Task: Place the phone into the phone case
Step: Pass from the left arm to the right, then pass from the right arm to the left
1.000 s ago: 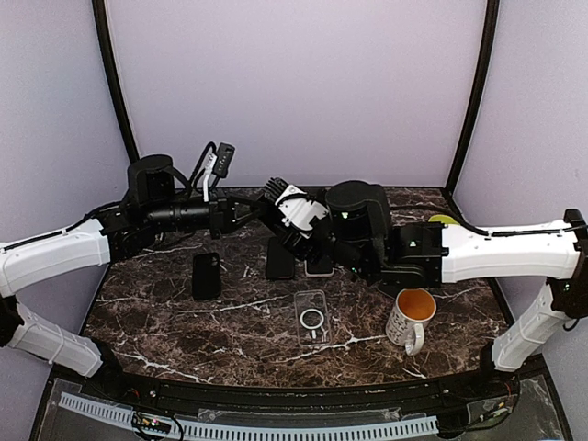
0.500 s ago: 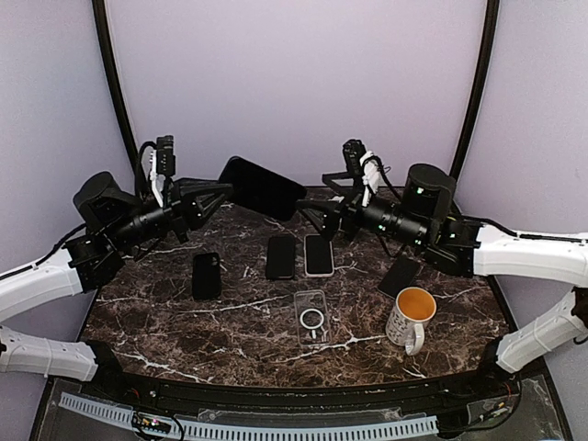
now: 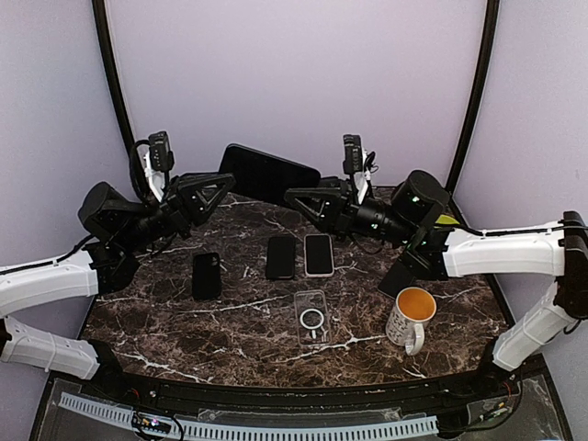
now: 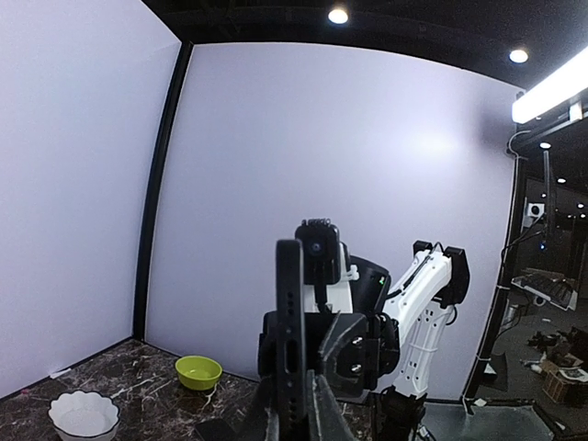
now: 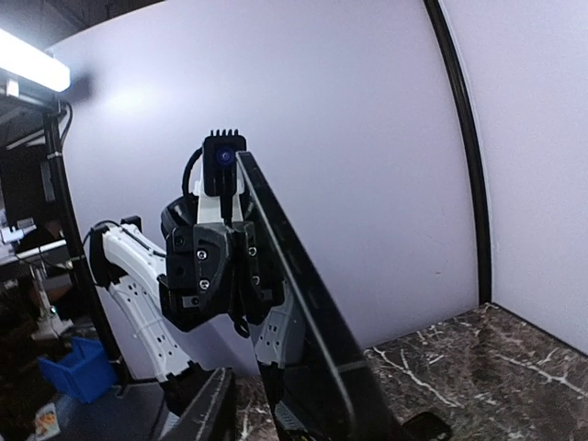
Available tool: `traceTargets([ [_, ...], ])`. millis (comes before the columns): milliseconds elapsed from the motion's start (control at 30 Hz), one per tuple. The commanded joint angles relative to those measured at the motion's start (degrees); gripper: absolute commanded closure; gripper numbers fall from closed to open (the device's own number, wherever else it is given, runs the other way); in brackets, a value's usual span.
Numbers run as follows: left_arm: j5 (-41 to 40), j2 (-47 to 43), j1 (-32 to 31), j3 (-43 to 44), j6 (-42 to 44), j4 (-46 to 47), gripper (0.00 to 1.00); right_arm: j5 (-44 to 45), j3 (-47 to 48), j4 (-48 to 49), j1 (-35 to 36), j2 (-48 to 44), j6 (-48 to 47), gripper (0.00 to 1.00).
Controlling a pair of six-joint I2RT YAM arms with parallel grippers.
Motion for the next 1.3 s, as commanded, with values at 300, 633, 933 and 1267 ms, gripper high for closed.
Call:
traceTargets([
  [300, -3.2, -4.6, -0.5, 1.1, 8.1, -14.2, 0.48, -3.6, 6.4, -26.0, -1.0, -9.4, -16.4, 1.0],
  [633, -3.6, -7.0, -0.7, 14.4, 33.7, -60.5, 0.25, 7.6, 41.9, -107.6, -0.6, -0.5, -46.1, 1.0],
  [933, -2.2, 0.0, -7.7, 16.3, 39.7, -58.7, 0.27, 11.0, 54.3, -113.1, 3.9, 3.8, -52.7, 1.0],
  [1267, -3.3, 4.4, -10.7, 17.4, 40.6, -56.0, 0.66, 11.2, 61.6, -117.5, 7.0, 9.1, -57.2, 1.0],
])
